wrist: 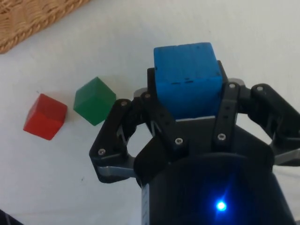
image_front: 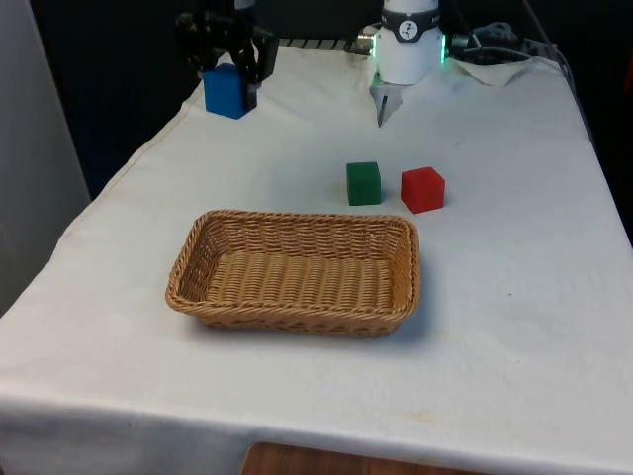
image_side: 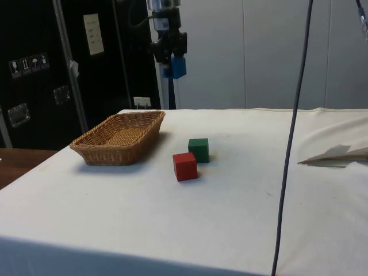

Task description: Pick up the blue cube and place it into the basket.

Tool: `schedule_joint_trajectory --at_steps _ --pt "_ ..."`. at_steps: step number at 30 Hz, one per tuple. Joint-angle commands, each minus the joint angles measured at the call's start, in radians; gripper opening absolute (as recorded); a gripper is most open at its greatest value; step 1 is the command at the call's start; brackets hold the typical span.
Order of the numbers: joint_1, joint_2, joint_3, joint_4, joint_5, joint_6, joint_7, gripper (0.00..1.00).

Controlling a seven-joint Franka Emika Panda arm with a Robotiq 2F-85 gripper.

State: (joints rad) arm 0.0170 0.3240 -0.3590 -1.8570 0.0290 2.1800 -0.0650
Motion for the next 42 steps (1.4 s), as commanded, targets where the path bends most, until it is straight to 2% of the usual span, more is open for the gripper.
schedule_joint_trajectory --at_steps 1,4,8,10,11,16,18,19,21,27,28,29,36,37,38,42 --pt "0.000 0.008 0.001 0.009 0.001 0.000 -0.003 0.00" --pt "-0.003 0.038 0.009 0.046 0.013 -0.008 -0.018 0.00" --pt "0.006 0.068 0.016 0.092 0.005 -0.023 0.004 0.00" --pt "0.006 0.079 0.023 0.110 0.006 -0.029 0.009 0.00" --pt "0.003 0.071 0.021 0.096 0.005 -0.014 0.004 0.00" --pt "0.007 0.112 0.043 0.166 0.009 -0.039 0.020 0.00" --pt "0.007 0.125 0.049 0.184 0.010 -0.042 0.022 0.00" --pt "0.006 0.117 0.047 0.172 0.005 -0.027 0.021 0.00" --pt "0.007 0.140 0.056 0.204 0.012 -0.045 0.023 0.00" --pt "0.003 0.188 0.074 0.264 0.019 -0.058 0.013 0.00" --pt "0.007 0.184 0.068 0.256 0.009 -0.043 0.020 0.00" --pt "0.003 0.194 0.076 0.271 0.020 -0.060 0.010 0.00" --pt "0.003 0.244 0.092 0.329 0.029 -0.069 -0.011 0.00" --pt "0.007 0.240 0.086 0.321 0.021 -0.052 -0.004 0.00" --pt "0.003 0.249 0.093 0.336 0.030 -0.070 -0.014 0.00" --pt "0.004 0.283 0.104 0.376 0.034 -0.077 -0.018 0.00"
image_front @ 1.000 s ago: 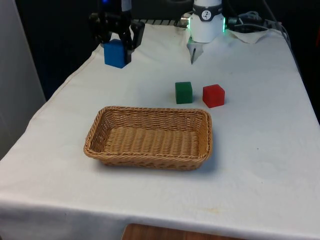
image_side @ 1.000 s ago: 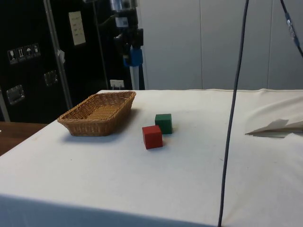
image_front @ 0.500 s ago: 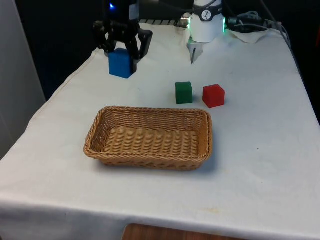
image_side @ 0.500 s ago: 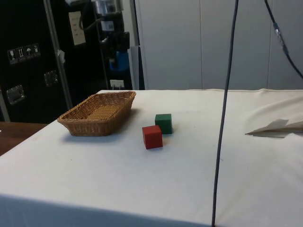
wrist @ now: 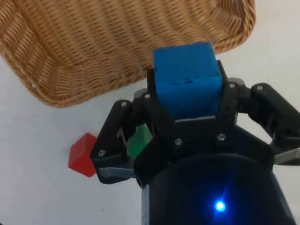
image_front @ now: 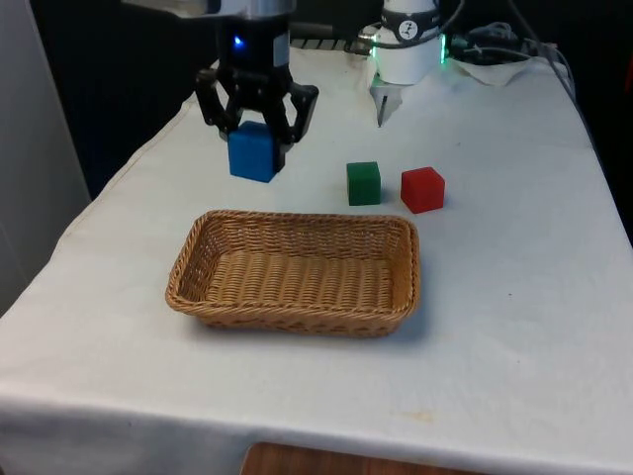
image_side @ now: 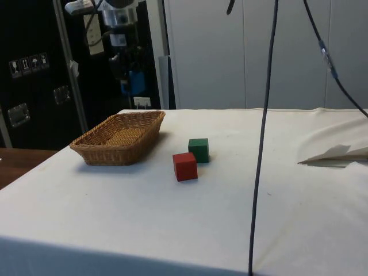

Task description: Pick up the blue cube and place it into the basket.

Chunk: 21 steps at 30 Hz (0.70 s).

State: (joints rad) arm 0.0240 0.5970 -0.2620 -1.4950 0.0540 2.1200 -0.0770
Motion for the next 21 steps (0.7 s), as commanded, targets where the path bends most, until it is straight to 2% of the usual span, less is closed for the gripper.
schedule_joint_trajectory --at_steps 1,3,5,11,18,19,21 --pt "-0.003 0.017 0.010 0.022 0.010 -0.017 -0.007 0.00" --pt "0.000 0.014 0.005 0.015 0.001 -0.001 -0.001 0.00" --pt "-0.004 0.037 0.018 0.044 0.010 -0.020 -0.010 0.00" --pt "-0.003 0.095 0.042 0.102 0.012 -0.022 -0.011 0.00" --pt "-0.004 0.142 0.060 0.150 0.014 -0.026 -0.010 0.00" --pt "0.000 0.136 0.053 0.139 0.006 -0.007 -0.006 0.00" --pt "-0.007 0.168 0.066 0.178 0.021 -0.030 -0.015 0.00"
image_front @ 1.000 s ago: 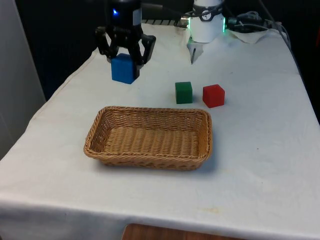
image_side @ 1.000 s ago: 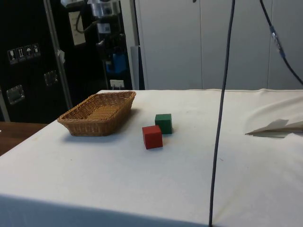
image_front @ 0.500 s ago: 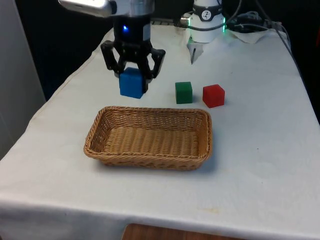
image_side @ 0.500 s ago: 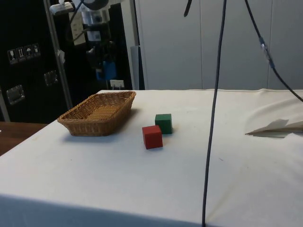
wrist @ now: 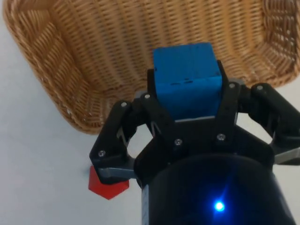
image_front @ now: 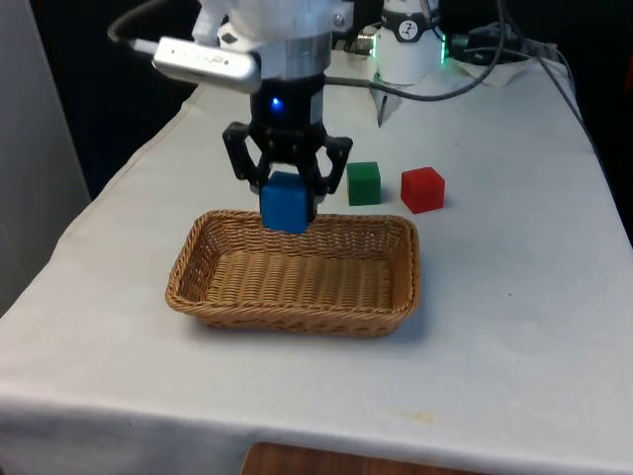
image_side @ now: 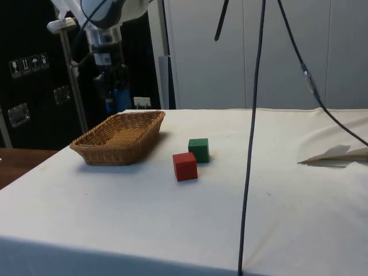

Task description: Pick up the blue cube and place it into the basket.

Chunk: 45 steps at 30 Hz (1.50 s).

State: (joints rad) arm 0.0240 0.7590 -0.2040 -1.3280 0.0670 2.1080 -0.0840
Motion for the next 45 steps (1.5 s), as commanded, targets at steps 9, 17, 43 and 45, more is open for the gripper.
schedule_joint_trajectory --at_steps 9,17,43,45 --pt "-0.011 0.074 0.009 0.082 0.058 -0.025 -0.042 0.00" --pt "-0.014 0.112 0.009 0.108 0.098 -0.022 -0.075 0.00" --pt "-0.011 0.202 0.000 0.129 0.184 -0.012 -0.152 0.00" --pt "-0.016 0.208 0.004 0.142 0.189 -0.028 -0.157 0.00"
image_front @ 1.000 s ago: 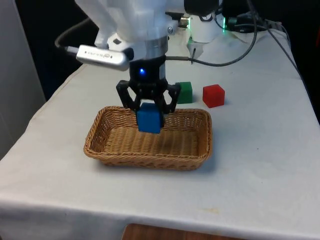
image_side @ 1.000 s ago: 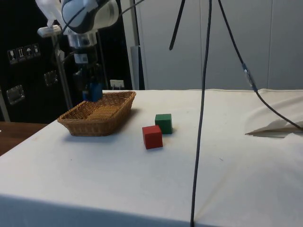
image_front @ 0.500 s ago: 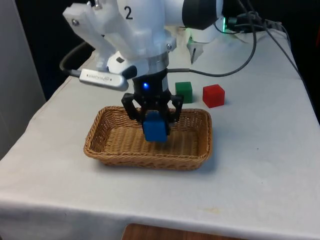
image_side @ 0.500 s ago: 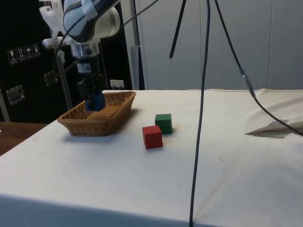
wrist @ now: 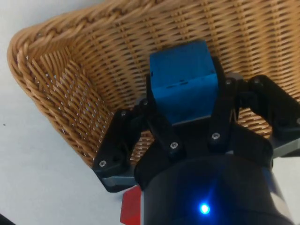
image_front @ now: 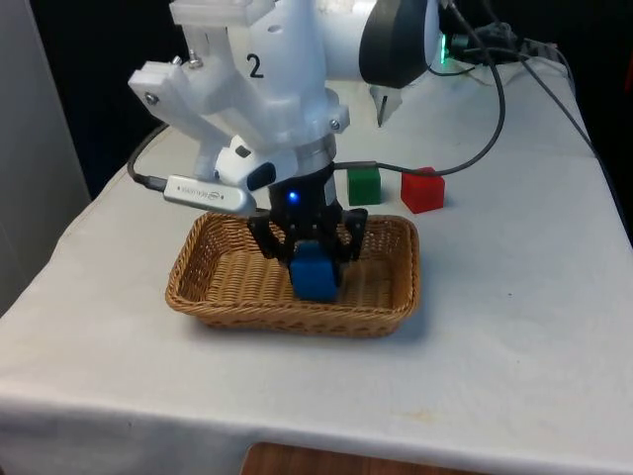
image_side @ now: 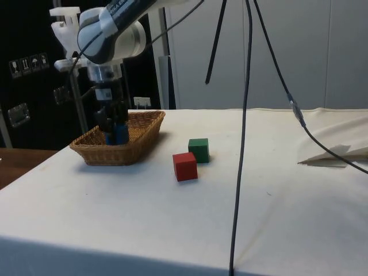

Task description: Pick up the blue cube and place it into the basket.

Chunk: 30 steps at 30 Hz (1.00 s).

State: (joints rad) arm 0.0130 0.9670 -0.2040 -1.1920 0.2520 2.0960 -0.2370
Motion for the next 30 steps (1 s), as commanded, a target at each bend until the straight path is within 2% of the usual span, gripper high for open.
schedule_joint_trajectory --at_steps 1,3,5,6,7,8,12,13,17,30 --pt "-0.005 0.000 0.003 0.009 0.002 -0.015 -0.003 0.00" --pt "-0.005 0.000 0.002 0.010 0.002 -0.014 -0.002 0.08" --pt "-0.004 0.000 0.001 0.012 0.001 -0.014 -0.002 0.26" --pt "-0.004 0.000 0.000 0.013 0.001 -0.014 -0.001 0.46" --pt "-0.002 0.001 -0.002 0.010 0.000 -0.003 0.000 0.56" --pt "-0.004 0.000 0.000 0.013 0.001 -0.014 -0.001 0.56" --pt "-0.003 -0.001 -0.001 0.013 0.000 -0.013 -0.001 0.95" --pt "-0.003 -0.001 -0.001 0.013 0.000 -0.013 -0.001 1.00" --pt "-0.002 0.001 -0.003 0.011 0.000 -0.003 0.000 1.00" --pt "0.004 -0.055 -0.008 0.017 -0.008 -0.059 0.006 1.00"
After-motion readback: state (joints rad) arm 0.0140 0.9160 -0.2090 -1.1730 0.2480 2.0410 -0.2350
